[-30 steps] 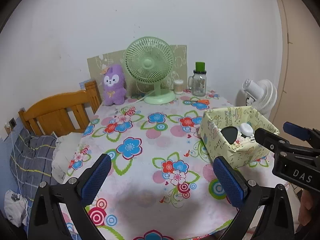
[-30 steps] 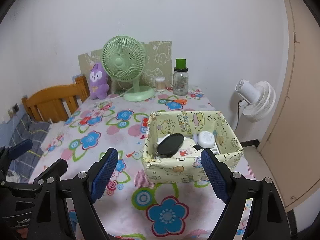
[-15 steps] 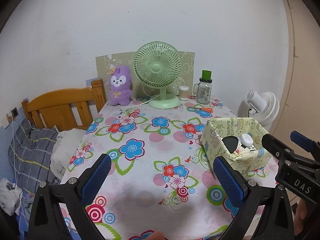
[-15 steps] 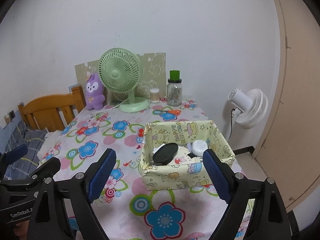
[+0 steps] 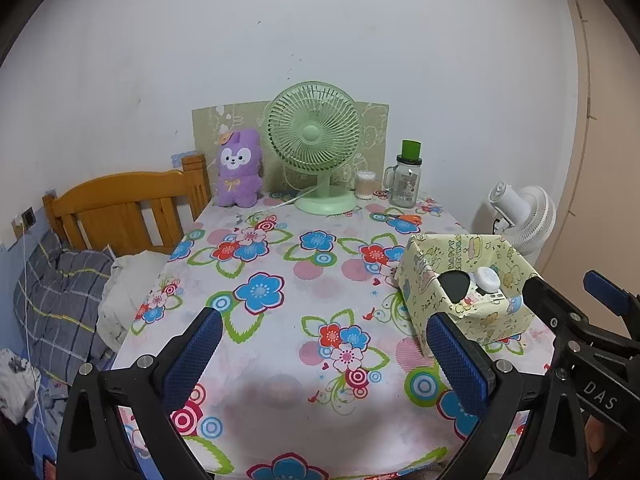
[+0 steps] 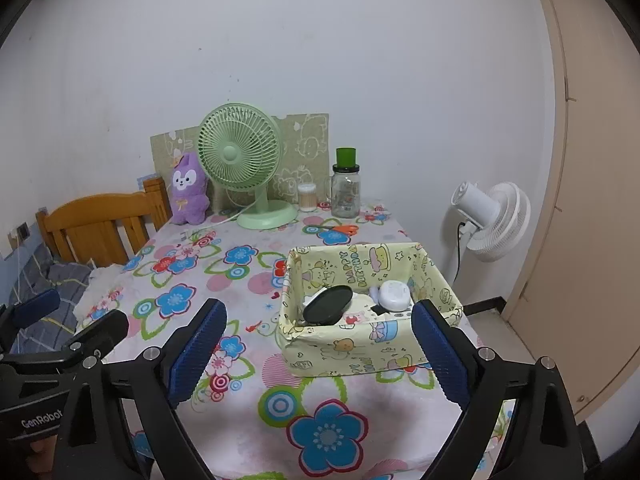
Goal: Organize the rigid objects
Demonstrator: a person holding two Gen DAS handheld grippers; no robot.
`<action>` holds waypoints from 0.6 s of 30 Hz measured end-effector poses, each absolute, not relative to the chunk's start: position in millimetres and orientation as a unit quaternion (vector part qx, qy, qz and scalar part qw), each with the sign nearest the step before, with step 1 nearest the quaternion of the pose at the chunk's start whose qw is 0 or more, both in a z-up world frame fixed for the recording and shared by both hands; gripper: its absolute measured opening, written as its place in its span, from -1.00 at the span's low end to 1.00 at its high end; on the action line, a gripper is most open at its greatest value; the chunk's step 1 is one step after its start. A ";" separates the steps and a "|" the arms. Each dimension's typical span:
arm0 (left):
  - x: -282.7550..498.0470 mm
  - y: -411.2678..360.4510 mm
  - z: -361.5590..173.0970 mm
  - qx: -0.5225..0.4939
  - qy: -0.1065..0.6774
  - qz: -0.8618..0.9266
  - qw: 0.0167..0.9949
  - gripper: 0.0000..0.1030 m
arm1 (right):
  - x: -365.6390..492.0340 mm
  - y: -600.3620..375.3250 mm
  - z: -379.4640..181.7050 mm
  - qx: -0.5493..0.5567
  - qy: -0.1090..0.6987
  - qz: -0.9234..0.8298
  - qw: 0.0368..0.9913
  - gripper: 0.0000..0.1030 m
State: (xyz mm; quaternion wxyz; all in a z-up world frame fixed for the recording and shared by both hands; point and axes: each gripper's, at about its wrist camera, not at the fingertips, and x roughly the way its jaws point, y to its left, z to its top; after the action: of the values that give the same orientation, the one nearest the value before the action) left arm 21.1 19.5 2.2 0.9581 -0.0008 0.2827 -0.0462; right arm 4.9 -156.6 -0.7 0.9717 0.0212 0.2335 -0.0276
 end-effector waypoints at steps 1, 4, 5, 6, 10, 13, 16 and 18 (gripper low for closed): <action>20.3 19.6 1.7 -0.002 0.283 -0.046 0.958 1.00 | 4.4 -156.6 -0.9 0.021 0.233 -0.027 0.972 0.87; 18.8 20.3 1.2 -0.006 0.284 -0.045 0.958 1.00 | 3.0 -157.0 -0.9 0.023 0.232 -0.026 0.972 0.88; 18.9 20.7 1.2 -0.005 0.284 -0.045 0.958 1.00 | 2.7 -156.9 -0.8 0.023 0.231 -0.026 0.972 0.88; 18.7 20.9 1.2 -0.005 0.284 -0.045 0.958 1.00 | 2.4 -156.6 -0.7 0.022 0.230 -0.027 0.973 0.88; 17.6 19.5 1.1 -0.004 0.279 -0.042 0.959 1.00 | 1.7 -155.9 -1.1 0.021 0.228 -0.030 0.973 0.89; 18.4 18.0 0.2 0.000 0.282 -0.041 0.959 1.00 | 1.8 -156.2 -1.5 0.023 0.228 -0.031 0.973 0.89; 19.7 18.4 -1.0 -0.004 0.285 -0.045 0.957 1.00 | 2.2 -156.5 -2.0 0.025 0.229 -0.031 0.973 0.89; 20.6 18.7 -1.6 -0.005 0.286 -0.046 0.957 1.00 | 2.4 -156.6 -2.4 0.025 0.229 -0.031 0.973 0.89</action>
State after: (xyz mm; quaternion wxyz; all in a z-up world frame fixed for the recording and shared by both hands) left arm 20.6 18.7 -1.6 0.9572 -0.0048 0.2857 -0.0460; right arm 2.4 -156.6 -2.4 0.9726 0.0252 0.2291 -0.0306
